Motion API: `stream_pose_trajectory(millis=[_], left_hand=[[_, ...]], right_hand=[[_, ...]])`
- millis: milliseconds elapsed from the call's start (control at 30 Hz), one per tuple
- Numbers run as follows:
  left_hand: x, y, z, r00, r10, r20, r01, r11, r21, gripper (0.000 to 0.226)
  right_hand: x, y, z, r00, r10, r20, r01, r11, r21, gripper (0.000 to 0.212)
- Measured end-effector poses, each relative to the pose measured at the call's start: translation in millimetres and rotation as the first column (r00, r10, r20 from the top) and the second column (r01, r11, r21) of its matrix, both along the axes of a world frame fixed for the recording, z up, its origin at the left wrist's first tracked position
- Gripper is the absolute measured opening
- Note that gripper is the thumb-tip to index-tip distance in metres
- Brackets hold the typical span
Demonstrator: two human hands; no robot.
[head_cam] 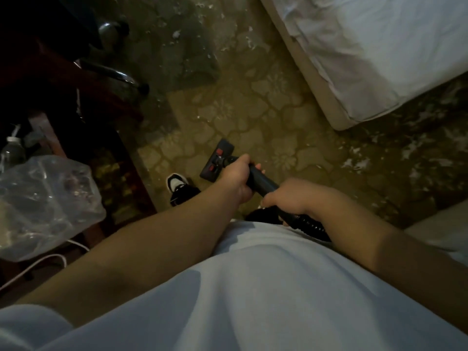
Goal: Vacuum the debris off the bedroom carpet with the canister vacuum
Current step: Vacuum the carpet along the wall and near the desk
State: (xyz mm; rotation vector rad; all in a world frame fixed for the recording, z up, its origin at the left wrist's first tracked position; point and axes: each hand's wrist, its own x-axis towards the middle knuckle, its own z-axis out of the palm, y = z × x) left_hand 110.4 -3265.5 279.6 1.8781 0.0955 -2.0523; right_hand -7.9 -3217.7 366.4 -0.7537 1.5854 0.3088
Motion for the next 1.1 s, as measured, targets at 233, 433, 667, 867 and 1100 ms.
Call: stream_pose_trajectory(millis=[233,433,667,867,1100], left_hand=[[-54.7,38.0,20.1,0.998,-0.051,-0.038,0.051,0.999,-0.01,0.005],[-51.3,27.0,29.5,0.999,-0.034,-0.012,0.033,0.998,-0.044,0.003],[-21.7,-14.5,29.6,1.0,0.006,-0.006,-0.007,0.992,-0.127,0.014],[24.0,-82.1,19.6,1.0,-0.003,-0.021,0.0,0.991,-0.136,0.012],[107.1,-188.3,9.1,0.997,-0.082,0.008,0.082,0.991,-0.108,0.014]], right_hand=[[-50.1,40.2,23.3,0.998,-0.053,-0.047,0.052,0.999,-0.017,0.028],[-51.3,34.3,30.4,0.994,-0.104,-0.03,0.101,0.991,-0.087,0.026],[-19.0,2.9,19.7,0.998,-0.059,-0.021,0.055,0.985,-0.164,0.052],[25.0,-59.6,4.2,0.997,-0.068,-0.046,0.058,0.978,-0.201,0.039],[109.9,-162.4,-6.3,0.994,-0.083,-0.065,0.07,0.982,-0.178,0.041]])
